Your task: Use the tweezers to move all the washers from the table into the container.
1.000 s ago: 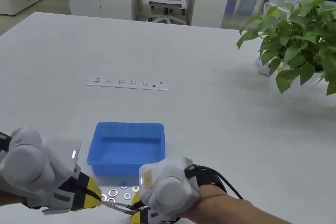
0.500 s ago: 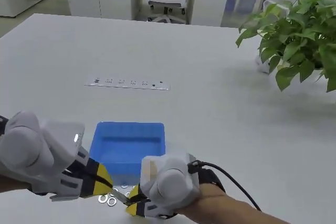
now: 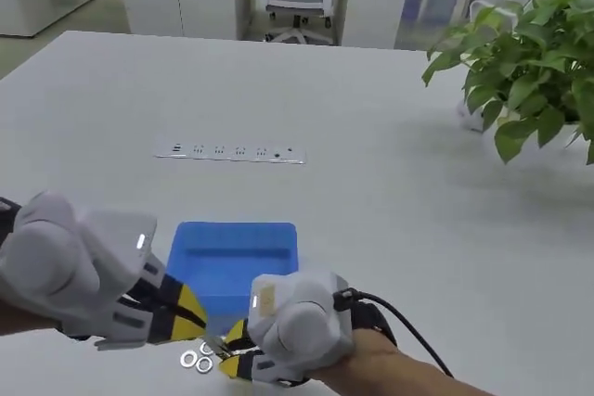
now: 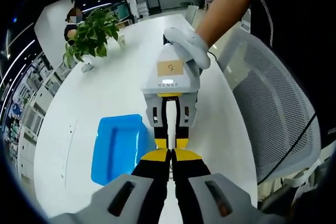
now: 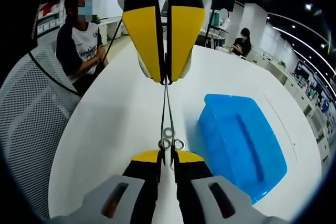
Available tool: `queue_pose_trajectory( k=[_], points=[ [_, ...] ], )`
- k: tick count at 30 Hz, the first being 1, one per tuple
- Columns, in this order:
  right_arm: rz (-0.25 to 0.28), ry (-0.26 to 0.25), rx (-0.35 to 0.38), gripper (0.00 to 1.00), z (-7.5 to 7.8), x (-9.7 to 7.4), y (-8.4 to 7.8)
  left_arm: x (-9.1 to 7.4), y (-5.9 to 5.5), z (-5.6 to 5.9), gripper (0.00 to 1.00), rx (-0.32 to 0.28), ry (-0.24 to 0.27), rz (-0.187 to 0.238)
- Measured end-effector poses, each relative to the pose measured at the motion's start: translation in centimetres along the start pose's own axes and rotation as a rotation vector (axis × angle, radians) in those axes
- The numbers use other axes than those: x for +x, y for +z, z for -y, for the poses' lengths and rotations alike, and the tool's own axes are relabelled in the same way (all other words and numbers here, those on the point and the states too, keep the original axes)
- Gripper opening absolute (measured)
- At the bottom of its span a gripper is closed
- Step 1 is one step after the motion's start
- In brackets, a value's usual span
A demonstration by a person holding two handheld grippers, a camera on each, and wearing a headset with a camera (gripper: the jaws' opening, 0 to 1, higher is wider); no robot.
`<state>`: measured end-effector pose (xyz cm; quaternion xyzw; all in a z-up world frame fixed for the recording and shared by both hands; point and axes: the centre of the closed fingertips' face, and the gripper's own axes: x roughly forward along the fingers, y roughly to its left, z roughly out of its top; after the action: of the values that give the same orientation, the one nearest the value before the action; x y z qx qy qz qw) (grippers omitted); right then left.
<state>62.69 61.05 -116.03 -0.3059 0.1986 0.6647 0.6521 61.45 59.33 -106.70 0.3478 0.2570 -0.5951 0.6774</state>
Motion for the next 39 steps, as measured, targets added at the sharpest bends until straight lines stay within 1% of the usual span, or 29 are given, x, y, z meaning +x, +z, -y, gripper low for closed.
queue_pose_trajectory(
  k=[7, 15, 23, 24, 32, 36, 39],
  points=[
    [0.003, -0.005, 0.021, 0.12, 0.4, 0.3, -0.3, 0.5, 0.0, -0.6, 0.05, -0.001, -0.008, 0.003],
    [0.000, -0.001, 0.033, 0.12, 0.5, 0.6, -0.7, 1.0, -0.2, -0.8, 0.05, -0.001, -0.022, -0.006],
    [0.003, -0.006, 0.044, 0.12, 0.8, 0.6, -0.8, 1.2, 0.0, -1.5, 0.05, -0.014, -0.023, 0.007],
    [0.003, -0.008, 0.049, 0.12, 0.8, 0.6, -0.8, 1.2, 0.0, -1.5, 0.05, -0.023, -0.029, 0.011],
    [0.020, -0.022, 0.070, 0.13, 0.9, 0.0, -0.7, 1.6, 0.1, -2.1, 0.05, -0.031, -0.062, 0.008],
    [0.034, -0.029, 0.084, 0.13, 1.0, -0.5, -0.5, 1.7, 0.3, -2.1, 0.05, -0.034, -0.081, 0.011],
    [0.040, -0.028, 0.086, 0.13, 1.0, -0.5, -0.5, 1.8, 0.3, -2.1, 0.05, -0.033, -0.089, 0.015]
  ],
)
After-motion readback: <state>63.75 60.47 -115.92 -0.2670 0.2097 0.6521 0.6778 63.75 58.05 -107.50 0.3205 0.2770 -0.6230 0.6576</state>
